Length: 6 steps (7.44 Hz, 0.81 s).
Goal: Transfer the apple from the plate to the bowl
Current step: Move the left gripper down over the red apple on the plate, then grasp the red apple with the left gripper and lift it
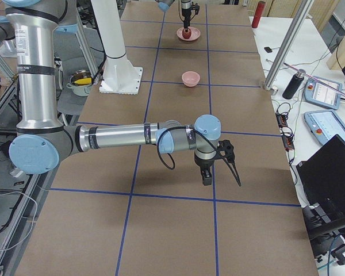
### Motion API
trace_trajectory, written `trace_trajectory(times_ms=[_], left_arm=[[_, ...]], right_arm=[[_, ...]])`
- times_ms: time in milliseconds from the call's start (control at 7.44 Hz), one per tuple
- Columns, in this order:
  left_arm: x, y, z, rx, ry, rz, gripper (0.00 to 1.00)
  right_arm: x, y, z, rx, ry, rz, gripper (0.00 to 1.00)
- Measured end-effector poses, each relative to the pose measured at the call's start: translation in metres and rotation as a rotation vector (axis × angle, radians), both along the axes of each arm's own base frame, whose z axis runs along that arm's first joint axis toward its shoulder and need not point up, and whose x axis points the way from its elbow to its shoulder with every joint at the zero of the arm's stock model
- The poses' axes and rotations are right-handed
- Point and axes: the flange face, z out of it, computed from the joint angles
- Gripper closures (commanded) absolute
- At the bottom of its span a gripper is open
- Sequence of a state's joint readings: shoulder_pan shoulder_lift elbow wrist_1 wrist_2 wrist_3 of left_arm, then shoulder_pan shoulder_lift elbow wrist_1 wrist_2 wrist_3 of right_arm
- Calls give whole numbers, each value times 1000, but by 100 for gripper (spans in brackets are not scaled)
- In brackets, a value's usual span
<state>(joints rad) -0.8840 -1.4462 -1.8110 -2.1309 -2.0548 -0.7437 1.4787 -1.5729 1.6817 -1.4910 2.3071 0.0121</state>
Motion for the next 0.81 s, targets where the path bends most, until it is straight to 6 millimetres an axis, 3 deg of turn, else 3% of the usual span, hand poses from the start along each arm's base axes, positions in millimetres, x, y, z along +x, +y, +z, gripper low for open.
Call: trace_trajectory(times_ms=[403, 537, 806], left_arm=[[13, -2, 25, 0, 0, 16, 3], [19, -5, 31, 3, 7, 23, 7], [27, -11, 37, 3, 12, 30, 59]], right_arm=[[0, 0, 1, -4, 2, 3, 0], [0, 0, 2, -5, 2, 3, 0], [0, 0, 1, -5, 3, 4, 0]])
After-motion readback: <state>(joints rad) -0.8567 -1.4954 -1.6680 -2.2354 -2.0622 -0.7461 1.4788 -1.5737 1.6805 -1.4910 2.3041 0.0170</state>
